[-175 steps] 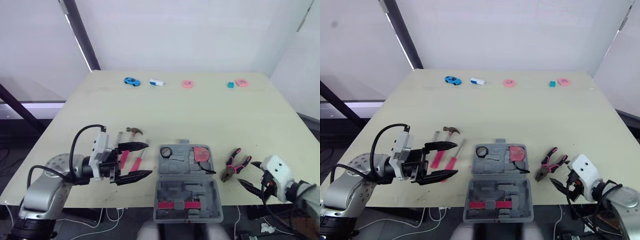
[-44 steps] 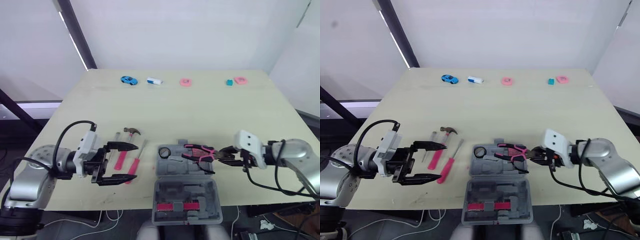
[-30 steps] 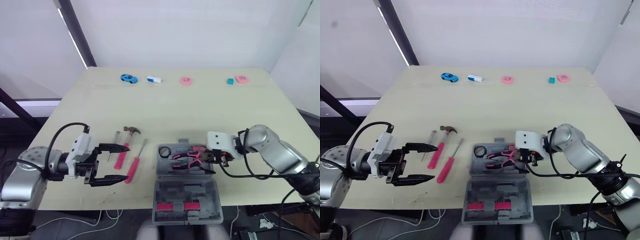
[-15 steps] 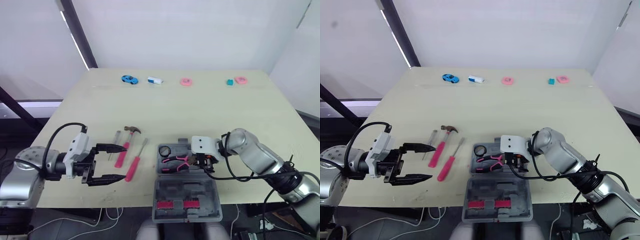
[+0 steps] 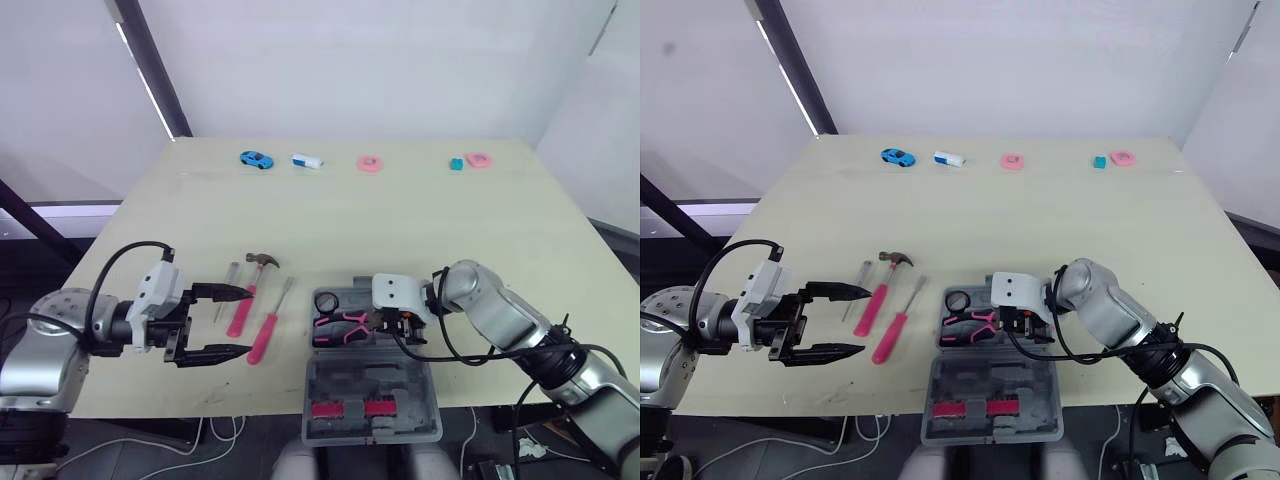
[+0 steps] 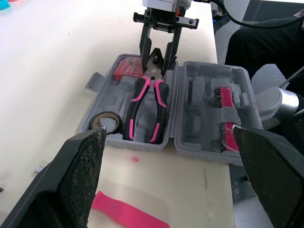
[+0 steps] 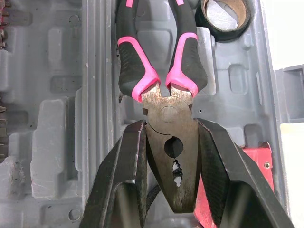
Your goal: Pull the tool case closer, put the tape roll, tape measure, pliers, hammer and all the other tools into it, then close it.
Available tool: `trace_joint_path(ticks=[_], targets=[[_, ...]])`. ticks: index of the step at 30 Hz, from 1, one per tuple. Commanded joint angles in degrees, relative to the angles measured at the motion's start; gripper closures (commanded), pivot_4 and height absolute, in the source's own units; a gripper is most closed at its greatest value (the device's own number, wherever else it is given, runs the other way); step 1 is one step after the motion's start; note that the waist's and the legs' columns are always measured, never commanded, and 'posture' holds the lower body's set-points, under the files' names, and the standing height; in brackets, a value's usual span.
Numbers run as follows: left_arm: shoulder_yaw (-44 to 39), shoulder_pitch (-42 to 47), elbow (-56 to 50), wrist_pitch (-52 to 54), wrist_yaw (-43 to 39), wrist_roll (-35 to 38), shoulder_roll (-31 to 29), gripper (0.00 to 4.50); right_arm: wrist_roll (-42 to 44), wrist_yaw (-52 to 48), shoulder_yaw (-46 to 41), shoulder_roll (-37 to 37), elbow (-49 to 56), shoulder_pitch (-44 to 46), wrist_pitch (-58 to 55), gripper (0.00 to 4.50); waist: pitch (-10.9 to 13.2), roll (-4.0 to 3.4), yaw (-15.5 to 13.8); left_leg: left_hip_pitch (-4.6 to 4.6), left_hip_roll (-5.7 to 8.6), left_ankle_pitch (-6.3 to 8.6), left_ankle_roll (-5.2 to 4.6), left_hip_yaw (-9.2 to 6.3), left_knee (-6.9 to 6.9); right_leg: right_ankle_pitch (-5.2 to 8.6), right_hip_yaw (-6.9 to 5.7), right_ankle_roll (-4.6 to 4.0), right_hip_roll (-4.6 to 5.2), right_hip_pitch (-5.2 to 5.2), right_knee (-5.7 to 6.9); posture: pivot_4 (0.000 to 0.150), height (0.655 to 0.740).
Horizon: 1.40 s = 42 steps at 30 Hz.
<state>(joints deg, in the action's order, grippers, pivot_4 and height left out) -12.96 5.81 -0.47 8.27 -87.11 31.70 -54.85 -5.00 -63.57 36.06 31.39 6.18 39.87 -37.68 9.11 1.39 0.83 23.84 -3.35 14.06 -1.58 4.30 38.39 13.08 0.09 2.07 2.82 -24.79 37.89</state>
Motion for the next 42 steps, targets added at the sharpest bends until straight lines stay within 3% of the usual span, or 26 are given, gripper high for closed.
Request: trace_joint_path(ticks=[1, 2, 3, 4, 9, 13, 20, 29, 35, 38, 39, 42], targets=[[-0.42, 0.42, -0.57, -0.49, -0.81, 0.46, -0.16, 0.00, 0.08, -0.70, -0.11, 0.06, 1.37, -0.04, 0.21, 1.25, 0.00, 0.00, -0.05, 0.01, 0.00, 0.00, 0.00, 0.00, 0.00, 0.00, 0.00, 0.00, 0.00, 0.00, -0.01, 0.150, 0.7395], [-0.41, 0.44, -0.56, -0.48, -0.77, 0.47, -0.13, 0.00, -0.25, -0.09, -0.36, -0.13, 1.12, -0.06, 0.53, 1.25, 0.00, 0.00, -0.05, 0.01, 0.00, 0.00, 0.00, 0.01, 0.00, 0.00, 0.00, 0.00, 0.01, 0.00, -0.02, 0.150, 0.7395], [-0.42, 0.42, -0.56, -0.49, -0.76, 0.47, -0.10, 0.00, -0.49, 0.33, -0.59, -0.22, 0.91, -0.05, 0.76, 0.46, 0.00, 0.00, -0.07, 0.02, 0.00, 0.00, 0.00, 0.01, 0.00, 0.00, 0.00, 0.00, 0.01, 0.00, -0.02, 0.150, 0.7395], [-0.41, 0.40, -0.56, -0.48, -0.73, 0.47, -0.06, 0.00, -0.37, 0.31, -0.95, -0.15, 0.93, -0.04, 0.81, 0.21, 0.00, 0.00, -0.07, 0.02, 0.01, 0.00, 0.00, 0.02, 0.00, 0.00, 0.00, 0.00, 0.02, 0.00, -0.02, 0.150, 0.7395], [-0.48, 0.29, -0.66, -0.54, -0.48, 0.51, 0.18, 0.00, 5.32, 0.86, -6.70, -2.48, 0.53, -2.52, 4.31, 0.08, -0.01, 0.01, -0.10, 0.02, 0.01, 0.00, 0.00, 0.00, 0.00, 0.00, 0.00, 0.00, 0.01, 0.00, -0.02, 0.150, 0.7395], [-0.47, -0.27, -1.26, -0.55, -0.15, 0.62, 0.76, 0.00, 9.15, 3.02, -11.94, -6.86, -4.83, -5.64, 15.48, 1.20, -0.02, 0.04, 0.00, 0.01, 0.01, 0.00, 0.00, 0.00, 0.00, -0.01, 0.00, 0.02, 0.00, 0.01, -0.02, 0.150, 0.7395], [-0.77, -1.21, -2.22, -0.30, 0.41, 0.81, 1.42, 0.00, 9.15, 4.65, -13.48, -9.42, -12.20, -8.00, 22.66, 4.47, -0.02, 0.04, -0.08, 0.01, 0.01, 0.00, 0.00, 0.01, 0.01, -0.01, 0.01, 0.01, 0.01, 0.02, -0.01, 0.150, 0.7395], [-0.82, -1.50, -3.06, 0.20, 1.35, 0.95, 1.76, 0.00, 5.96, 4.93, -11.03, -11.54, -23.20, -9.16, 27.68, 4.47, -0.03, 0.05, -0.03, 0.00, 0.01, 0.00, 0.00, 0.00, 0.00, -0.01, 0.02, 0.01, 0.00, 0.03, 0.00, 0.150, 0.7395], [-1.39, -2.25, -4.25, 0.79, 2.38, 1.22, 1.93, 0.00, 0.45, 7.07, -7.75, -12.78, -33.02, -8.91, 23.49, 4.47, -0.21, 0.13, 0.22, -0.20, -0.01, -0.01, 0.00, 0.01, 0.00, -0.01, 0.05, 0.01, -0.03, 0.13, 0.07, 0.150, 0.7395], [-1.64, -2.77, -4.83, 1.11, 2.81, 1.34, 2.02, 0.00, -0.72, 6.09, -6.21, -12.19, -35.14, -8.60, 20.70, 4.47, -0.26, 0.11, 0.17, -0.62, -0.03, -0.01, 0.01, 0.01, 0.00, 0.02, 0.05, 0.00, -0.02, 0.54, 0.04, 0.150, 0.7395], [-1.64, -2.90, -5.00, 1.21, 2.98, 1.38, 2.10, 0.00, -1.40, 5.91, -5.47, -11.88, -36.01, -8.51, 20.50, 4.47, -0.29, 0.10, 0.14, -1.18, -0.05, 0.00, 0.02, 0.07, -0.06, 0.12, 0.07, 0.15, 0.04, 0.99, -0.03, 0.150, 0.7395], [-1.44, -3.25, -5.74, 1.42, 3.86, 1.33, 2.71, 0.00, -3.49, 6.23, -3.85, -11.29, -38.57, -8.81, 21.51, 4.47, -0.81, -0.05, -0.08, -1.30, -0.07, 0.01, 0.03, -0.14, -0.06, 0.14, 0.07, 0.19, 0.14, 1.06, -0.02, 0.150, 0.7395]])
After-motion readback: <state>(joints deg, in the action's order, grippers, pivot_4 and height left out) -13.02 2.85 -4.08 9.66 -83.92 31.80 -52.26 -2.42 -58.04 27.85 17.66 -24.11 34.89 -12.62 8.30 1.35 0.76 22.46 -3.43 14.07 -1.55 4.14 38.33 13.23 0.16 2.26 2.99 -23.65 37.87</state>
